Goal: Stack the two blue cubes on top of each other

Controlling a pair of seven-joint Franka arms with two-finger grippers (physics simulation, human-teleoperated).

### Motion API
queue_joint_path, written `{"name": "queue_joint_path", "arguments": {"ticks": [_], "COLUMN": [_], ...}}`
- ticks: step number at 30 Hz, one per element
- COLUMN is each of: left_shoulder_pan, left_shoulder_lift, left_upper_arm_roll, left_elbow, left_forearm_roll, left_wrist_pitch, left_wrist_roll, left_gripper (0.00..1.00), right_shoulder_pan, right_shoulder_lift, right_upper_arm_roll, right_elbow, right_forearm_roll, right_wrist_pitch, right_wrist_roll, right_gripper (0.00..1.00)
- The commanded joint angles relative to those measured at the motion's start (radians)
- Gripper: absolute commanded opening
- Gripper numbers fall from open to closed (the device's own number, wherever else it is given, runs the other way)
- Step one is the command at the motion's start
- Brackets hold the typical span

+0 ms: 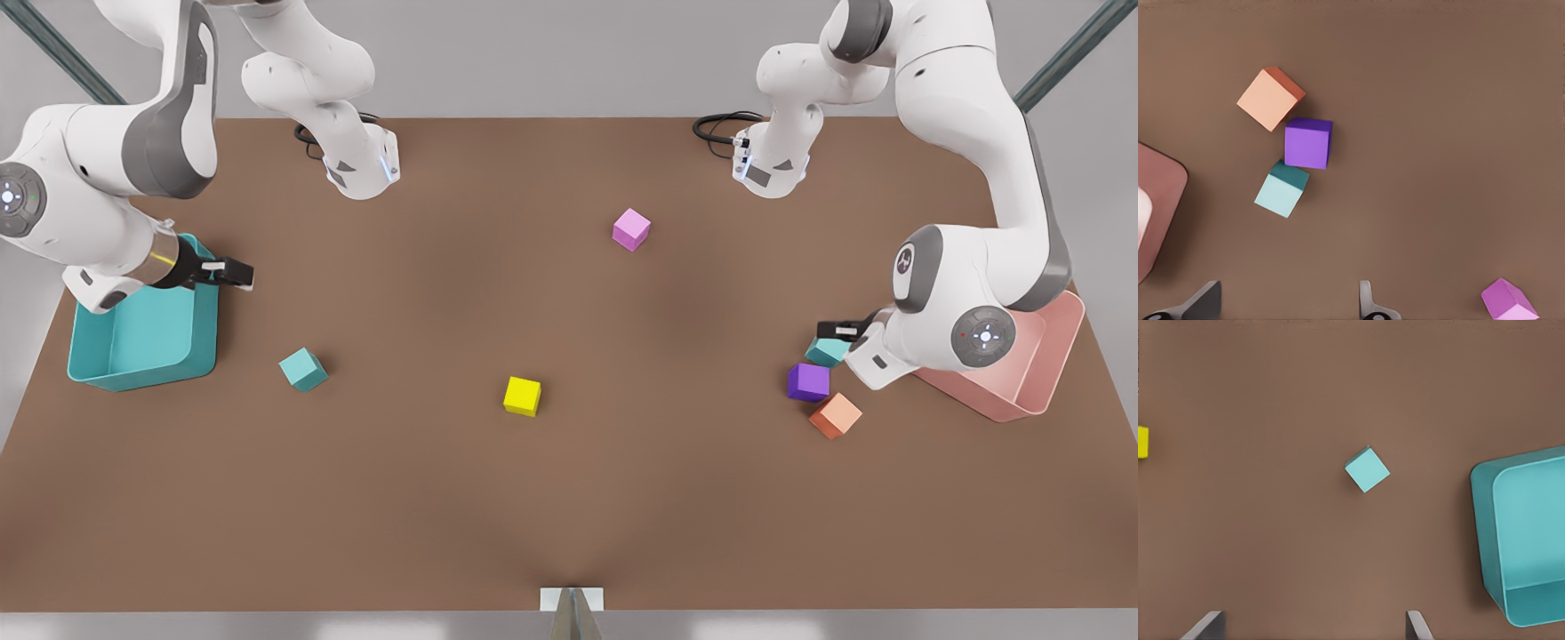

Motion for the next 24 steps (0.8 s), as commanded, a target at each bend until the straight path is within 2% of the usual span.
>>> {"name": "queue_joint_path", "arguments": {"ticks": [1,3,4,6,9,11,15,16,18,19,24], "left_shoulder_pan": [0.000,0.000,0.000,0.000,0.001,0.000,0.000,0.000,0.000,0.000,-0.002], "left_shoulder_lift": [-0.001,-0.001,-0.001,-0.001,0.001,0.020,0.020,0.022,0.027,0.027,0.027], "left_upper_arm_roll": [0.000,0.000,0.000,0.000,0.001,0.000,0.000,0.000,0.000,0.000,0.000], "left_elbow": [-0.001,-0.001,-0.001,-0.001,0.004,0.008,0.008,0.008,0.008,0.008,0.008], "left_forearm_roll": [-0.002,-0.002,-0.002,-0.002,0.010,0.009,0.007,0.009,0.009,0.009,0.009], "left_wrist_pitch": [0.059,0.057,0.057,0.056,-0.173,-0.208,-0.217,-0.217,-0.217,-0.217,-0.217], "left_wrist_roll": [0.008,0.007,0.007,0.007,0.005,0.005,0.005,0.005,0.005,0.005,0.005], "left_gripper": [1.00,1.00,1.00,1.00,1.00,1.00,1.00,1.00,1.00,1.00,1.00], "right_shoulder_pan": [0.009,0.032,0.094,0.062,-0.025,-0.057,-0.106,-0.143,-0.139,-0.134,-0.131], "right_shoulder_lift": [0.001,0.031,0.066,0.194,0.356,0.347,0.363,0.363,0.350,0.340,0.275], "right_upper_arm_roll": [-0.001,0.006,0.009,0.000,0.000,0.000,-0.001,0.005,0.003,0.003,0.003], "right_elbow": [0.001,0.015,0.010,0.007,-0.008,-0.119,-0.194,-0.231,-0.295,-0.372,-0.504], "right_forearm_roll": [-0.002,-0.080,-0.141,-0.069,0.007,0.064,0.139,0.151,0.269,0.308,0.314], "right_wrist_pitch": [0.030,0.030,0.033,0.136,0.312,0.450,0.582,0.717,0.821,0.966,1.014], "right_wrist_roll": [-0.007,-0.007,0.003,0.013,0.065,0.086,0.132,0.120,0.189,0.243,0.384], "right_gripper": [1.00,1.00,1.00,1.00,1.00,1.00,1.00,1.00,1.00,1.00,1.00]}}
